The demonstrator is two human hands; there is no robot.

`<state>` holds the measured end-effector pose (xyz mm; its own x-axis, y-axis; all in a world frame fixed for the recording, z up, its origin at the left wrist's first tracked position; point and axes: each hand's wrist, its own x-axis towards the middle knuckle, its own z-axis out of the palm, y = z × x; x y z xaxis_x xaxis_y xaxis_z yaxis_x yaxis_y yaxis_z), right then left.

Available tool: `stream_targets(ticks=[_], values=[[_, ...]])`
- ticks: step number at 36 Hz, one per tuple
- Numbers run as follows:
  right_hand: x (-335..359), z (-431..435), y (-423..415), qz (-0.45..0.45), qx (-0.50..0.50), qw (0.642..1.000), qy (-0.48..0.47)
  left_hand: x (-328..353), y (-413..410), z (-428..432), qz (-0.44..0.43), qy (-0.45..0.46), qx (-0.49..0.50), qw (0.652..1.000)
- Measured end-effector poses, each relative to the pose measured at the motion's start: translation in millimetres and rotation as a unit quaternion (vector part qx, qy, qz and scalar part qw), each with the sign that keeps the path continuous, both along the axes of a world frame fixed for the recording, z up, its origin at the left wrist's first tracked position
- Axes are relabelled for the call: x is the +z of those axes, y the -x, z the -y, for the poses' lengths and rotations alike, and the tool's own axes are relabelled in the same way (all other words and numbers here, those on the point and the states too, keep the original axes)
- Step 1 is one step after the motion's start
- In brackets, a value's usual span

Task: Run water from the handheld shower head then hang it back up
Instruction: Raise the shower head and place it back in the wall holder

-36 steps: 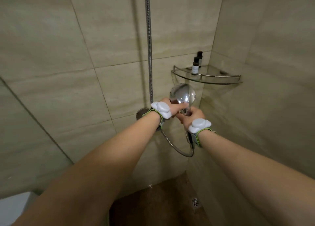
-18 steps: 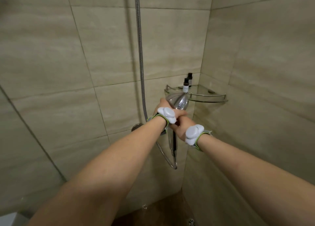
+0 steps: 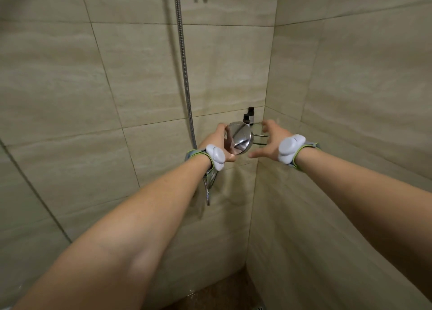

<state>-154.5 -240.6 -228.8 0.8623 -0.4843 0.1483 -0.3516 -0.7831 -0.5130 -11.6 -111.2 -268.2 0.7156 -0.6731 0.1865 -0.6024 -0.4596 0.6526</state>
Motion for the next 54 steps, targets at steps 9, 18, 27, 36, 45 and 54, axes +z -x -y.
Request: stream_targets(ticks=[9, 18, 27, 36, 45, 54], values=[[21.8, -9.3, -15.8, -0.057, 0.096, 0.988, 0.105, 17.1, 7.6, 12.6, 0.029, -0.036, -0.082, 0.996], [15.9, -9.9, -26.1, 0.059, 0.071, 0.99, 0.109, 35.4, 2.8, 10.6, 0.038, -0.025, -0.098, 0.994], [28.4, -21.2, -41.2, 0.175, 0.027, 0.984, 0.01, 54.0, -13.4, 1.0, -0.017, 0.087, -0.1, 0.991], [45.3, -29.0, -55.8, 0.212, 0.017, 0.976, -0.049, 68.1, -25.7, -7.2, 0.001, 0.113, -0.044, 0.993], [101.2, -28.6, -58.8, 0.257, 0.016, 0.966, 0.01, 105.2, -40.1, -31.4, 0.1, 0.021, 0.03, 0.994], [162.7, -37.8, -51.4, 0.374, -0.005, 0.928, 0.002, 133.7, -51.3, -50.1, 0.147, 0.046, 0.051, 0.987]])
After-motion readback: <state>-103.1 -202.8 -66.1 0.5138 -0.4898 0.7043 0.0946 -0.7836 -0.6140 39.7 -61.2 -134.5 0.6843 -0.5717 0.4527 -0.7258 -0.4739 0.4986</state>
